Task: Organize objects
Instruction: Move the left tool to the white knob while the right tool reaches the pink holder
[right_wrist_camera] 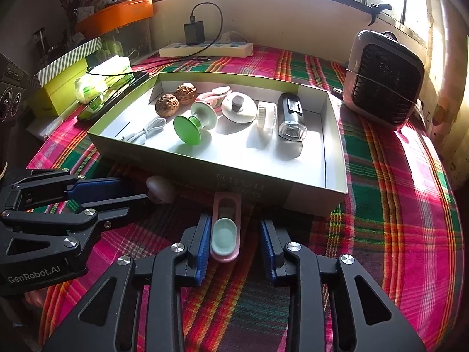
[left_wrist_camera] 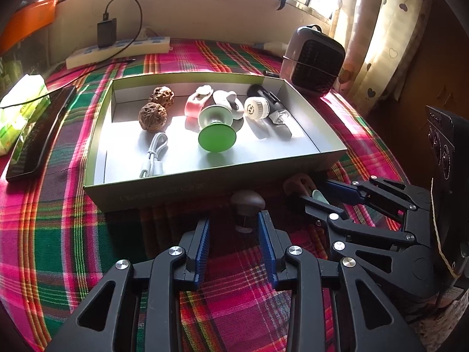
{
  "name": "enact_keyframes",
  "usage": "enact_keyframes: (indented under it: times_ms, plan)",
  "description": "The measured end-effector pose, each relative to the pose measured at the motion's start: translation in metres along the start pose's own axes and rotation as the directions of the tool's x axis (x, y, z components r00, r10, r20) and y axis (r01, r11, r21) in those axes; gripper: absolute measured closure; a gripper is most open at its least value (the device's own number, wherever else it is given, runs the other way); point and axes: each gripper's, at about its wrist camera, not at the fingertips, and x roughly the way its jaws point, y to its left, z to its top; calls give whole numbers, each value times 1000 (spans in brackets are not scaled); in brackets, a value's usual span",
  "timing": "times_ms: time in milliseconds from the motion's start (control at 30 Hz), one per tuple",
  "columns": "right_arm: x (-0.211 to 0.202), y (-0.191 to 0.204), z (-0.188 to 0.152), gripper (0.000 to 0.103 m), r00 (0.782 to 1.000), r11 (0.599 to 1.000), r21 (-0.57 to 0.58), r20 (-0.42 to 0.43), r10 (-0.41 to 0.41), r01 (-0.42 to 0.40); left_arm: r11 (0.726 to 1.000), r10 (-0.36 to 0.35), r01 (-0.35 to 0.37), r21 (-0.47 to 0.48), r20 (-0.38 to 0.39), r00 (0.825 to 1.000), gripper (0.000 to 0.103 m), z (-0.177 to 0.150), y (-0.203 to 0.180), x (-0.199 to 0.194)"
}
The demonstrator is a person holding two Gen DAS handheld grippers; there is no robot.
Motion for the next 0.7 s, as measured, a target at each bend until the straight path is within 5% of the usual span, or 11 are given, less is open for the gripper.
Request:
enact_keyframes:
  times_ms: [167, 700]
  plan:
    - [-2, -2, -2, 80, 1000, 1000, 1, 2, 12, -12, 1000, 8, -8, 6, -1, 1000, 70, 2, -4, 4]
    - [-4, -5, -5, 80, 1000, 1000, 9, 3, 27, -27, 998, 54, -54, 30, 14, 998, 68, 10, -14, 13]
